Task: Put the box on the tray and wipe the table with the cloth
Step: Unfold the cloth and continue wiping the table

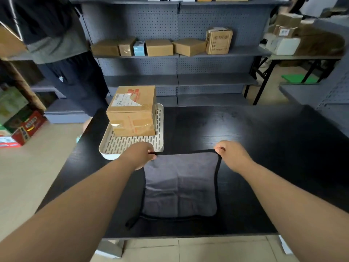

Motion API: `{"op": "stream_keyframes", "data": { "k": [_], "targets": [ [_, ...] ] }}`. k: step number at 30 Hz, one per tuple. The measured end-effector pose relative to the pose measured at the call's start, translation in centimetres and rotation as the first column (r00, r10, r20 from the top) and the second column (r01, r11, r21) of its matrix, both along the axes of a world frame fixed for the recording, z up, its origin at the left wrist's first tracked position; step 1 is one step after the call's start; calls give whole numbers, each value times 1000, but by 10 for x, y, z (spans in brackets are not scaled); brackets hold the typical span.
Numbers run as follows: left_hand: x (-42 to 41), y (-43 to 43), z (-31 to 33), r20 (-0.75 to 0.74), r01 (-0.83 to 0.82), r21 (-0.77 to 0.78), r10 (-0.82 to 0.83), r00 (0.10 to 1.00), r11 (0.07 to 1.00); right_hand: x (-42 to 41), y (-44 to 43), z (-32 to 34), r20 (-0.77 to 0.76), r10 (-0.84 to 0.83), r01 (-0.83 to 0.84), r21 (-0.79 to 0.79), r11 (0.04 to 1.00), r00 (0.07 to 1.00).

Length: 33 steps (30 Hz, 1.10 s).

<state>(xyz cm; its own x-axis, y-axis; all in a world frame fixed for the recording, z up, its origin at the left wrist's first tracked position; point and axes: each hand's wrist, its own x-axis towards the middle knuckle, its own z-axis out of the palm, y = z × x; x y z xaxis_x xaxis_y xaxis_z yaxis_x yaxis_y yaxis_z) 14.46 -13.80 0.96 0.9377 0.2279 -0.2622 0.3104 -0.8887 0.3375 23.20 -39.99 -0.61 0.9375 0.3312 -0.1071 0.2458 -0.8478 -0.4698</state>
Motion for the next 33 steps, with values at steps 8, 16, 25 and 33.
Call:
{"op": "stream_keyframes", "data": {
  "k": [8,16,25,33],
  "targets": [
    [-1,7,-37,-18,110,57,-109,994,992,-6,-6,-48,-5,60,-60,17,998,998],
    [-30,4,-52,-143,329,60,-318,937,942,-34,-13,-61,-67,153,-158,-75,985,986],
    [-72,-2,-78,-156,536,212,-513,844,817,-78,-32,-83,-78,159,-166,-86,982,984],
    [-100,-2,-96,28,552,320,-590,807,770,-105,-43,-98,72,159,-155,-64,986,985]
  ]
}}
